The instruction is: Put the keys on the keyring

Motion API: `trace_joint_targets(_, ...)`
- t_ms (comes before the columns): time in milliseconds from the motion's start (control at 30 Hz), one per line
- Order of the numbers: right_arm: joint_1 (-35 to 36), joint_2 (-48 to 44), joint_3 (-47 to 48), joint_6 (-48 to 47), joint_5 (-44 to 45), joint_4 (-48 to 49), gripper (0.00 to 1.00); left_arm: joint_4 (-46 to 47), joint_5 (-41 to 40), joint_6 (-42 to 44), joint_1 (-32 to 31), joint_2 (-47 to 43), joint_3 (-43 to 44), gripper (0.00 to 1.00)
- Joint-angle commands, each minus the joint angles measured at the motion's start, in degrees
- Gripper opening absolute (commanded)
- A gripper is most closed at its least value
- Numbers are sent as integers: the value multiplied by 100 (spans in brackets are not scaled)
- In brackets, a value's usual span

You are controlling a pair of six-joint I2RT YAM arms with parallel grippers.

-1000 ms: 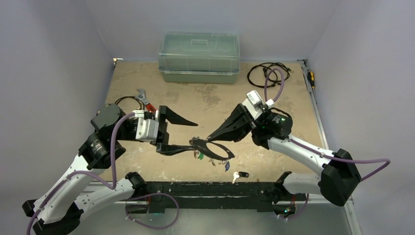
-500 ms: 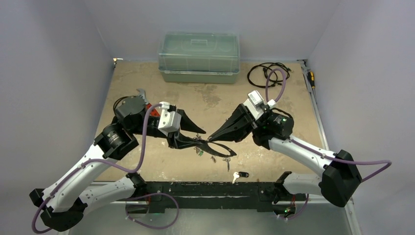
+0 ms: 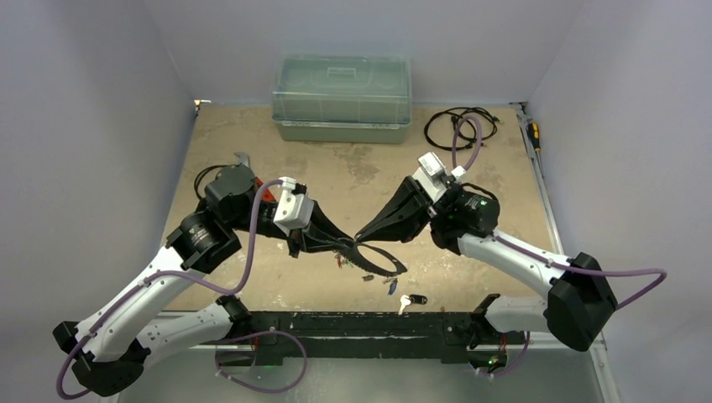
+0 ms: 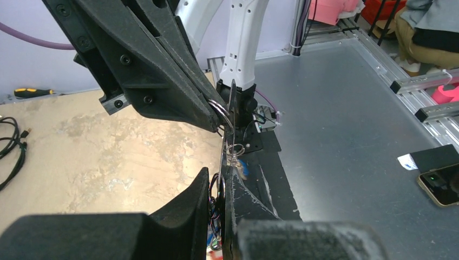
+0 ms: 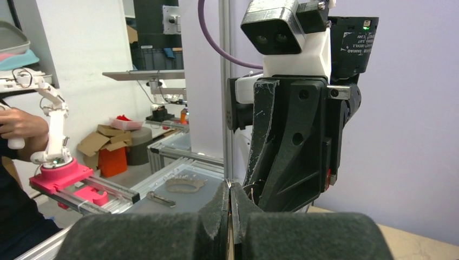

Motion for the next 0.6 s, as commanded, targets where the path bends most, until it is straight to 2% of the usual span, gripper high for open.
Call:
trace_joint_targets(0, 6, 125, 183, 115, -45, 1750, 0, 301, 389, -165, -7, 55, 220, 0)
trace_joint_targets(567, 59, 244, 353, 587, -633, 1790, 0, -360, -12, 319, -4, 145, 720, 0)
